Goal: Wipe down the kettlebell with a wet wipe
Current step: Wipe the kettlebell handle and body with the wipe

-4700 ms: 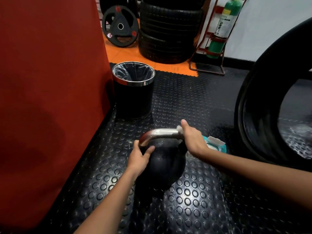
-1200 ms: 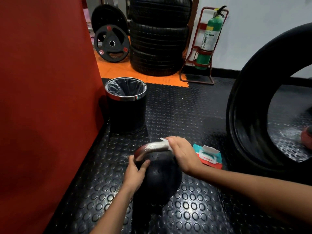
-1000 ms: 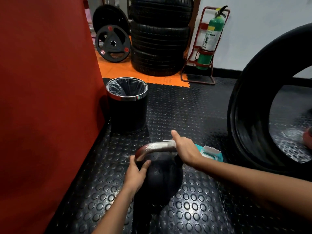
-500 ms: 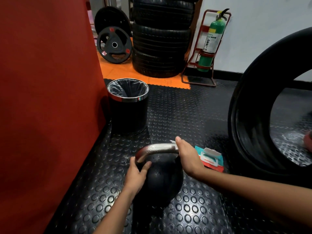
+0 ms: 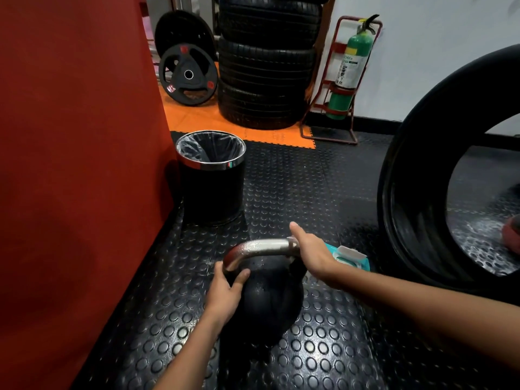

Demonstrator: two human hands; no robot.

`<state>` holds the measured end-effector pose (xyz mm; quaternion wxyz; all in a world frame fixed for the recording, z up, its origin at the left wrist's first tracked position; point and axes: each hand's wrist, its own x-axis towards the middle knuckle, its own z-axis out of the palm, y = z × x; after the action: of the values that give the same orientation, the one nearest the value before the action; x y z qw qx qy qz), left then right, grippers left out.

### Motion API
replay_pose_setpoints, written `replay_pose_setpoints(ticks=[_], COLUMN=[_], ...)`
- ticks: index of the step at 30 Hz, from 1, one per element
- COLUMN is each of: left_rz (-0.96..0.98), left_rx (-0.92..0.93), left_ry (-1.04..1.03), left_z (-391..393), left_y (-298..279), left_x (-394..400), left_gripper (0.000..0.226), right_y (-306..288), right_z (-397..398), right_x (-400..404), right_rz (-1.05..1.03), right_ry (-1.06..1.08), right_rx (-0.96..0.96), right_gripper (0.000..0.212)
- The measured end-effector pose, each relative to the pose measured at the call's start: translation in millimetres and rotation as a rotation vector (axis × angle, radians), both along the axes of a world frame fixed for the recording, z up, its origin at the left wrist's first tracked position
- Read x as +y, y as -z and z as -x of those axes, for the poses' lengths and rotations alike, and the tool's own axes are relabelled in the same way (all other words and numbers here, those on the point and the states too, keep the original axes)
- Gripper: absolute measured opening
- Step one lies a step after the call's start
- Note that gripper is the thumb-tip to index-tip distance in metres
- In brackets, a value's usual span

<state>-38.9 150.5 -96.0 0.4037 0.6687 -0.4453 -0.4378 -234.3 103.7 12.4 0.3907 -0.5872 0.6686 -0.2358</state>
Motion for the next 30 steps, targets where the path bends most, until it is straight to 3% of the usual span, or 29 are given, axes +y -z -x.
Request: replay_pose_setpoints(ticks=[4,8,10,13,15,17,20,23,25,27,30], left_rz=[0.020,0.020,0.019,0.018,0.012,0.007,0.014,0.008,0.009,-0.013,-0.032], left_rx=[0.023,0.019,0.026,0.041,0.037,0.032,0.010,0.010,0.010,0.008,-0.007], left_ry=[-0.012,-0.022,-0.008,0.007,0.011,-0.005,-0.018,-0.012,-0.001,0.004,0.013], left_z=[1.1,1.2,0.4,0.2,0.9,0.6,2.8,5.1,5.7,5.5,3.9], left_y=[0.6,0.6,-1.0,-4.0,-6.3,-4.1,-4.3,-10.0,-13.6,-15.6,-15.4], left_x=[0.1,2.5,3.3,2.6,2.9,2.4,3.4,6.7,8.5,9.3,6.5], left_gripper=[0.033,0.032,0.031,0.033,0.032,0.031,0.033,0.044,0.056,0.064,0.050], right_y=[11.9,35.5,40.1,31.2,17.8,3.4,4.2,14.9,17.2,18.5,9.7], right_z=[-17.9,-2.8,5.8,4.8,-0.6,-11.6,-21.3,-7.7,1.8,6.5,3.9], right_x=[15.5,19.8,22.8,16.0,9.3,9.3,17.5,19.8,19.3,10.7,0.6], right_rz=[0.398,0.578,0.511,0.160,-0.016,0.030,0.392,0.490,0.365,0.108,-0.090], right_ry=[-0.248,-0.321,-0.217,0.073,0.169,0.093,-0.187,-0.272,-0.146,0.036,0.106], right_rx=[0.285,0.261,0.131,-0.142,-0.186,-0.110,0.174,0.127,-0.046,-0.138,-0.132], right_gripper=[0.051,0.055,0.054,0.060,0.063,0.063,0.061,0.063,0.057,0.051,0.059])
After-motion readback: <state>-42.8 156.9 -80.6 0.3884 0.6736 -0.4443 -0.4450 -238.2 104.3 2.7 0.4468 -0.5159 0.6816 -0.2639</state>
